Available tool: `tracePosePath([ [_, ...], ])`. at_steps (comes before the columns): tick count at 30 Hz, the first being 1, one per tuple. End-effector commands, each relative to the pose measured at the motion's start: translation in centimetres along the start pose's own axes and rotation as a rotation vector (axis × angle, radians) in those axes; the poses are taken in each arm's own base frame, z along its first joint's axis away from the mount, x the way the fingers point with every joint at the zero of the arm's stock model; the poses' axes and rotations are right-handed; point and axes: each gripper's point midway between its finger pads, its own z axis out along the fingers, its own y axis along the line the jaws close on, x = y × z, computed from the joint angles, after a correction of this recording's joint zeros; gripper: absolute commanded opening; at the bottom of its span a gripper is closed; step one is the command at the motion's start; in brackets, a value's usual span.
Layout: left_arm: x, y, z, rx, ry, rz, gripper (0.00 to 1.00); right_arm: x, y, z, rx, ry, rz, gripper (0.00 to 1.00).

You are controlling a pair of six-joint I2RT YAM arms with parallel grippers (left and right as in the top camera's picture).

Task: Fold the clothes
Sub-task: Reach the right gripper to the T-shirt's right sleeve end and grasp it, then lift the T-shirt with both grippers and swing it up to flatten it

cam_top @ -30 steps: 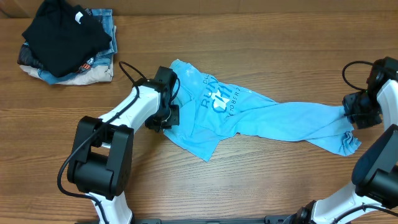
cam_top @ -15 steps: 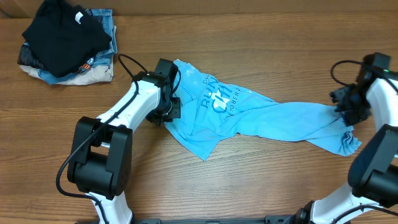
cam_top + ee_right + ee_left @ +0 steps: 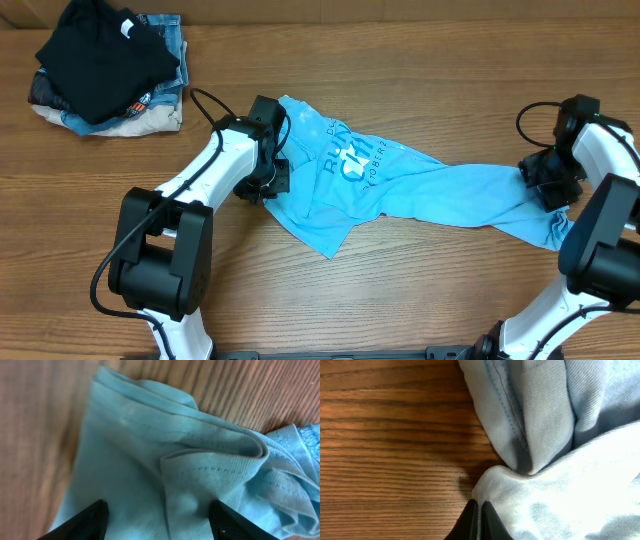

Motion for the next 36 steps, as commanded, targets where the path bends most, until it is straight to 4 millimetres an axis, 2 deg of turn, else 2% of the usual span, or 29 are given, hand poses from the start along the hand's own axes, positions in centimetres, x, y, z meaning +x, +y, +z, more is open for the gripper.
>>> tracePosePath([
  [1,-0.2,-0.3,-0.1,0.011,0.003,0.002,0.04,-0.5,-0.9,1.0,0.045,-0.011,0.036,0.68],
  [6,-0.2,-0.3,-0.1,0.01,0.006,0.001,0.04,-1.4,-1.4,1.3,0.054,-0.027,0.057,0.68],
  [9,-0.1,-0.2,-0.1,0.008,0.006,0.001,0.04,-1.9,-1.8,1.4,0.057,-0.029,0.073,0.62],
  [14,-0.2,-0.2,-0.1,0.009,0.004,0.001,0.04,-2.1,-2.2,1.5,0.061,-0.025,0.084,0.43],
  [22,-0.1,0.0,-0.1,0.004,0.009,-0.003,0.04,-1.9,-2.7,1.2,0.076,-0.014,0.093,0.05],
  [23,0.0,0.0,-0.1,0.003,0.012,-0.003,0.04,-1.9,-2.8,1.0,0.083,-0.01,0.104,0.04],
  [26,0.0,0.0,-0.2,0.005,0.013,-0.005,0.04,-2.4,-3.1,-0.3,0.083,-0.014,0.126,0.04],
  [29,0.0,-0.1,-1.0,0.007,0.006,-0.007,0.04,-3.1,-3.1,-2.6,0.051,-0.039,0.139,0.04],
  [36,-0.7,-0.5,-5.3,0.044,-0.095,-0.002,0.04,-3.6,-3.7,-8.6,-0.033,-0.102,0.153,0.04],
])
